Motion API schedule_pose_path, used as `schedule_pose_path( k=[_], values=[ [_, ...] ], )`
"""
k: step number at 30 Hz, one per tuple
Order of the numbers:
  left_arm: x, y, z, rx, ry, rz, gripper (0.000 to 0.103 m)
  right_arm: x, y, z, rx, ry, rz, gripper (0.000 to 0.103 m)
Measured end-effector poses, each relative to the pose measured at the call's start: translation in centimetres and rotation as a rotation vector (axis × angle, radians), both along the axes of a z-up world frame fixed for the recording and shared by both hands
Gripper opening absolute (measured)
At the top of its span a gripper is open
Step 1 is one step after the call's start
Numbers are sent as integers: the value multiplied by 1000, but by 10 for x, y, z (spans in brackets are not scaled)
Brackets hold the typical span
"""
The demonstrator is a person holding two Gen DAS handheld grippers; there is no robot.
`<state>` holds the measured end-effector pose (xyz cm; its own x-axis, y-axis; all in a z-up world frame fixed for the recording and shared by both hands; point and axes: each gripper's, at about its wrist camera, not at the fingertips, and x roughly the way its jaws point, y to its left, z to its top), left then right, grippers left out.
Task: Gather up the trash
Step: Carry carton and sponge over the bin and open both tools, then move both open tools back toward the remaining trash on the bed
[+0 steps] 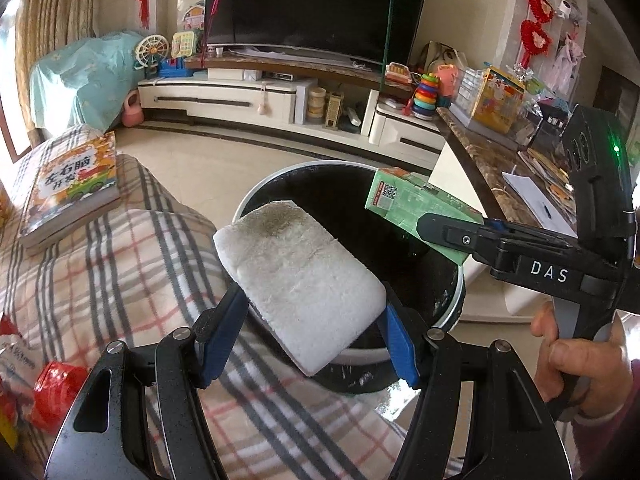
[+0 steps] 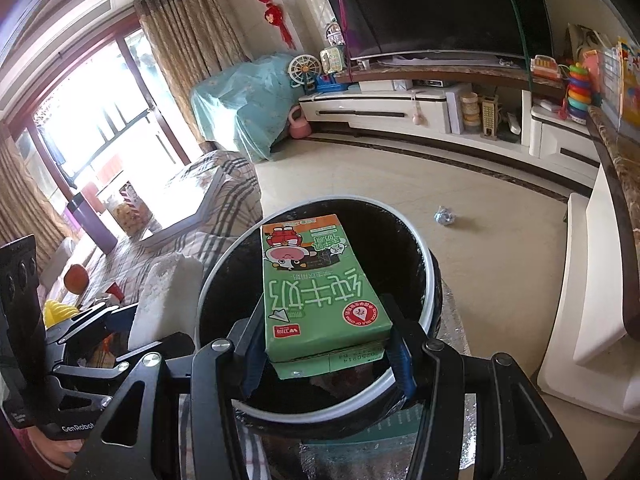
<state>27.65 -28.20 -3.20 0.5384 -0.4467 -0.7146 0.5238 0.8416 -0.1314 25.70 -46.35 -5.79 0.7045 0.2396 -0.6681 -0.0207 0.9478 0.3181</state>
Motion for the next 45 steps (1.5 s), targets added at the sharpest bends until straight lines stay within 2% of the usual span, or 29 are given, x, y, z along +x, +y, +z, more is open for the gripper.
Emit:
schedule_pose_path(
  k=[9,16,20,22,27,32,36,45],
  values=[
    [14,-14,-1,2,4,-6,66,13,-6,-3,-8,10,-13,52],
    [14,-23,-3,16,-5,-28,72,18,-12,-5,5,14,-23,55],
    [15,-17,-9,13,23,-10,76,17,-19,-5,29,16,-43,57],
    [13,-12,-11,2,33,2,78,14,-21,-4,33,8,-51,59],
    [5,2,-16,-29,56,20,82,0,-18,0,58,-22,-64,74],
    [-14,22,-15,-72,49,43,82,-15,-9,2,75,-34,-66,75],
    [-33,39,-17,-91,52,70,82,-29,8,2,79,-41,-51,85],
    [-75,103,-21,-101,34,167,82,-53,54,0,108,-57,18,92]
  ],
)
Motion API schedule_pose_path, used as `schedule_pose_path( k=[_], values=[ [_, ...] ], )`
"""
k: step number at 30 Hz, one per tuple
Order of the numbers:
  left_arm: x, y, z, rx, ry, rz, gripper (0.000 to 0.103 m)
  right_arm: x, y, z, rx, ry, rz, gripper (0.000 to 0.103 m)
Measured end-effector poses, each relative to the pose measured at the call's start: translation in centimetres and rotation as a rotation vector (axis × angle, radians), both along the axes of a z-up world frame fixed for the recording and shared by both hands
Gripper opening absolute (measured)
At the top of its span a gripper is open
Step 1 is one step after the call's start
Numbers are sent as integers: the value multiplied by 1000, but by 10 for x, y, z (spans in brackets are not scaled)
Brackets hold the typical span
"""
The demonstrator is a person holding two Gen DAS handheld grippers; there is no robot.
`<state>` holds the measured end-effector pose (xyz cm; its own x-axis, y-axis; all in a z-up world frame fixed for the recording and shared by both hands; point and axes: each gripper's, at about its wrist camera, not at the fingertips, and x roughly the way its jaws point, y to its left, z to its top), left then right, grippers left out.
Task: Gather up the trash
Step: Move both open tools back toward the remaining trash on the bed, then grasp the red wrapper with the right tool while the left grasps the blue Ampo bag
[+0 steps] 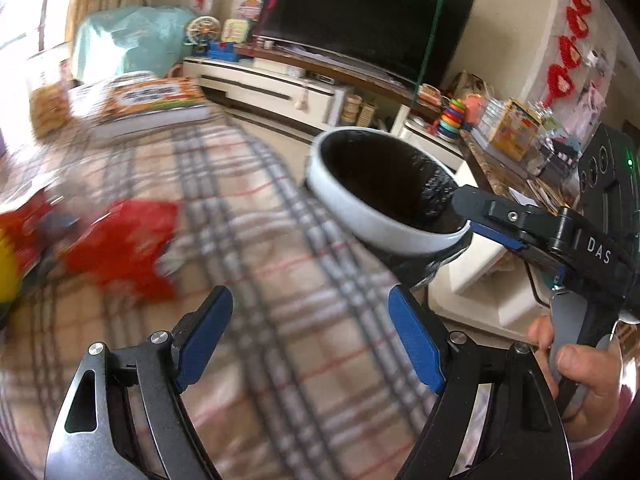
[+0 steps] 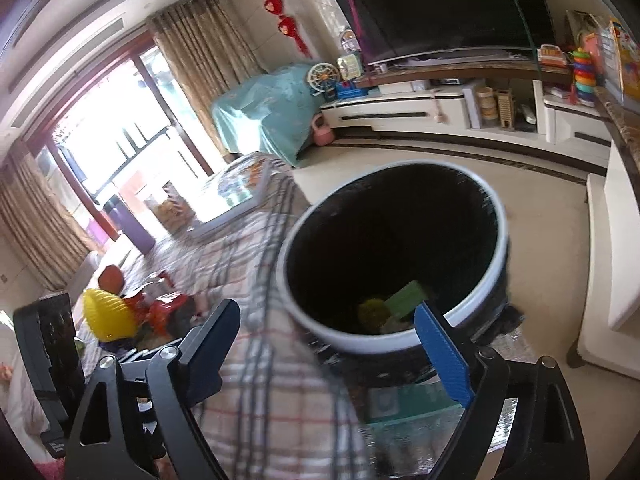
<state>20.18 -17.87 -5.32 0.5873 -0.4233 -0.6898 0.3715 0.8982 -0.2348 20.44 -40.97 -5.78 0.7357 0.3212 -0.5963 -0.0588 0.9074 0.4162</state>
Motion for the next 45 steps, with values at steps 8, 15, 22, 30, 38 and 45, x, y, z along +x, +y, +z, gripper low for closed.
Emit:
schedule_pose_path(
  k=[8,15,22,30,38,45],
  values=[
    [-24,68,-4,-20,3,138,82,-11,54,-8,12,10,94,92],
    [-37,118,-13,-43,17,252,82,-11,94,-16,-3,28,168,92],
    [-46,146,-18,-54,21,331,82,-7,126,-19,-13,39,224,92],
    [-44,170,-17,-16,5,411,82,6,159,-27,-23,57,283,92],
    [-30,200,-13,-2,12,494,87,27,182,-32,-33,82,321,92],
    [-12,208,-13,3,-17,518,88,55,199,-35,-54,109,335,92]
  ],
)
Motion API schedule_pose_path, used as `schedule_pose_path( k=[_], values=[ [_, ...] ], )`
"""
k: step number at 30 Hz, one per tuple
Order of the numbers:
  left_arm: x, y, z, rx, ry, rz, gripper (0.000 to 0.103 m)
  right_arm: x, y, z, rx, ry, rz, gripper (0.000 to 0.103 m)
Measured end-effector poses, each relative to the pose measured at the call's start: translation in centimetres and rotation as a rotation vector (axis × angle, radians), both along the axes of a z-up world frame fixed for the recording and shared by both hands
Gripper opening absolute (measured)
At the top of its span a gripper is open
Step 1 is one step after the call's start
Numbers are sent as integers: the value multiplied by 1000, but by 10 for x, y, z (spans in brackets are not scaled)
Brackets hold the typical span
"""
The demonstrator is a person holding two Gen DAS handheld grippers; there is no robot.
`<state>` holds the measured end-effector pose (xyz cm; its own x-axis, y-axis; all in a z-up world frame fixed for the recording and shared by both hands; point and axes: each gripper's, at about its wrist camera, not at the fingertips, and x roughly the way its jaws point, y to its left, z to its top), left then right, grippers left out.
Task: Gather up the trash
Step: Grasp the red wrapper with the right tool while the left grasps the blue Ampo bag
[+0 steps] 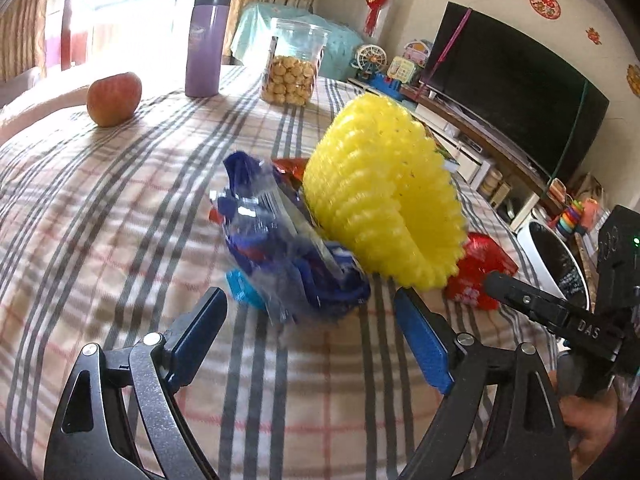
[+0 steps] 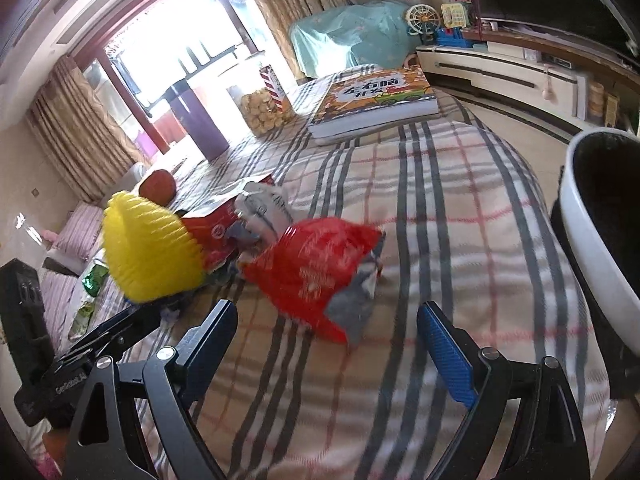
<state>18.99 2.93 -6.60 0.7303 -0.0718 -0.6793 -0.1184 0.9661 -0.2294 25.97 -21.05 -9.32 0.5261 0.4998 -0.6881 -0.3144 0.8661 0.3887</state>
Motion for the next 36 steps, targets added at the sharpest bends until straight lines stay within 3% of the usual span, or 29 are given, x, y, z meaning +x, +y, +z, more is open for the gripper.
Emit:
schedule_pose_path(
  k=[2,4,5,6,8,12,15,36],
  values=[
    [2,2,-1,13,-14,6,86,7,4,-2,-2,5,-1,92],
    [4,3,-2,3,-16,-1,60,11,8,-5,-18,5,2,91],
    [6,4,-4,-9,-7,-13,56,12,11,-7,-31,2,5,83],
    [6,4,-5,-15,-8,-21,50,11,13,-7,-45,-10,9,64],
    [4,3,-3,-10,-19,-32,39,12,15,-7,-50,-7,17,45],
    [-7,-2,2,10,-41,-51,33,2,9,-5,-25,-26,14,20],
    [-18,-6,3,3,-49,-63,32,-6,2,-3,-7,-34,10,10],
    [-47,-80,34,3,-120,-263,31,-51,-67,14,44,-71,-83,5]
  ],
)
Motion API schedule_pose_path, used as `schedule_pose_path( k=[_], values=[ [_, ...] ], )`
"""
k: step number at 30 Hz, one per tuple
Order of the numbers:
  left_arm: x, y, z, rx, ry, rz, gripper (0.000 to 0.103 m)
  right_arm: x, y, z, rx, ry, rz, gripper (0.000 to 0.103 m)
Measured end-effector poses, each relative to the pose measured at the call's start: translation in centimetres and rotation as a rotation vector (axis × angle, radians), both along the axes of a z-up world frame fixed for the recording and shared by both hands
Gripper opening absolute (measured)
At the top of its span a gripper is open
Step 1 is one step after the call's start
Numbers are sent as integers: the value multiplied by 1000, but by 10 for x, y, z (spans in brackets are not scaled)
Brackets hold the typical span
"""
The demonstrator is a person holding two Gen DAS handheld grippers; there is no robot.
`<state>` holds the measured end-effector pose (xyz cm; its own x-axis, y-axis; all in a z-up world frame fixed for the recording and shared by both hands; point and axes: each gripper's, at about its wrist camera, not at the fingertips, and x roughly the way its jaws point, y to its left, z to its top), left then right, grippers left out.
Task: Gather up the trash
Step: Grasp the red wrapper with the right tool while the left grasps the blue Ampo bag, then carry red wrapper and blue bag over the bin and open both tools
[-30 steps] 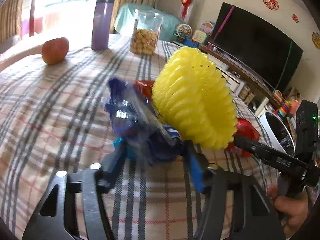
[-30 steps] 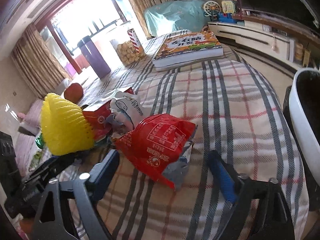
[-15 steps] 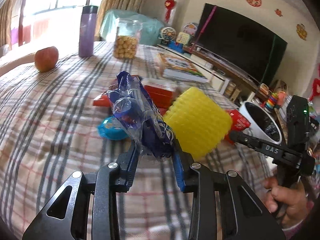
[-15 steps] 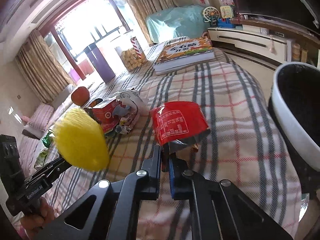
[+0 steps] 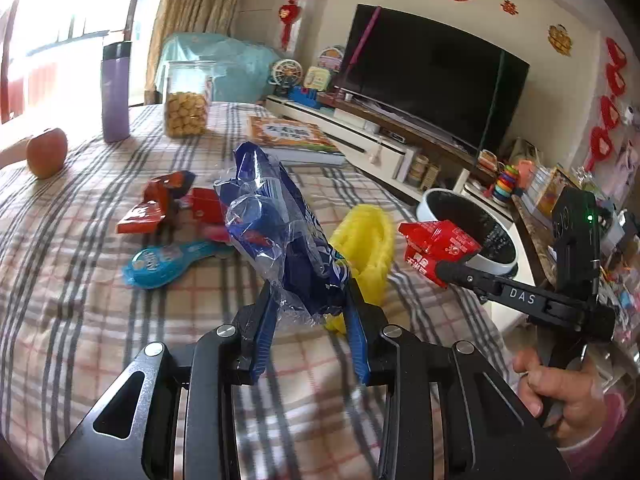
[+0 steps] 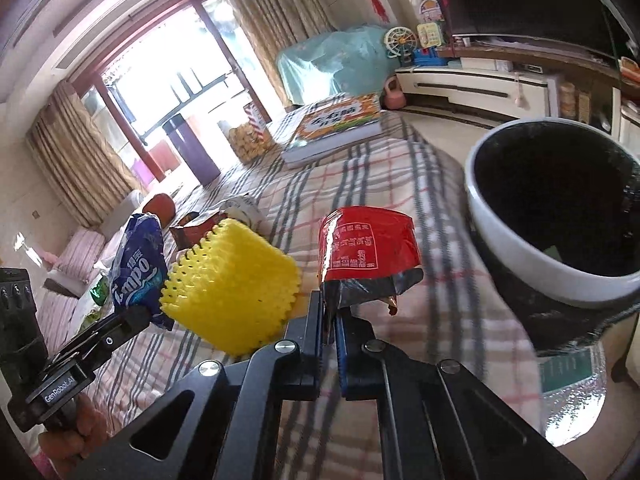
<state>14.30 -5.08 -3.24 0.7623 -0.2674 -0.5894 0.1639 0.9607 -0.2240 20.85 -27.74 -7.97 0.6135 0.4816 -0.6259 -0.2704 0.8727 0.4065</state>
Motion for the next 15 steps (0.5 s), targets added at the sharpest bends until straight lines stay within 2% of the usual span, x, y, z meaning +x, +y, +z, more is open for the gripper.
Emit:
schedule_pose_path(
  k=[9,15],
  values=[
    [1,-29,7,0,-17,-67,31,-8,-31,6,8,-12,-51,5],
    [-1,-32,20,-8,-46,-83,31,-13,-43,11,8,-25,-68,5]
  ],
)
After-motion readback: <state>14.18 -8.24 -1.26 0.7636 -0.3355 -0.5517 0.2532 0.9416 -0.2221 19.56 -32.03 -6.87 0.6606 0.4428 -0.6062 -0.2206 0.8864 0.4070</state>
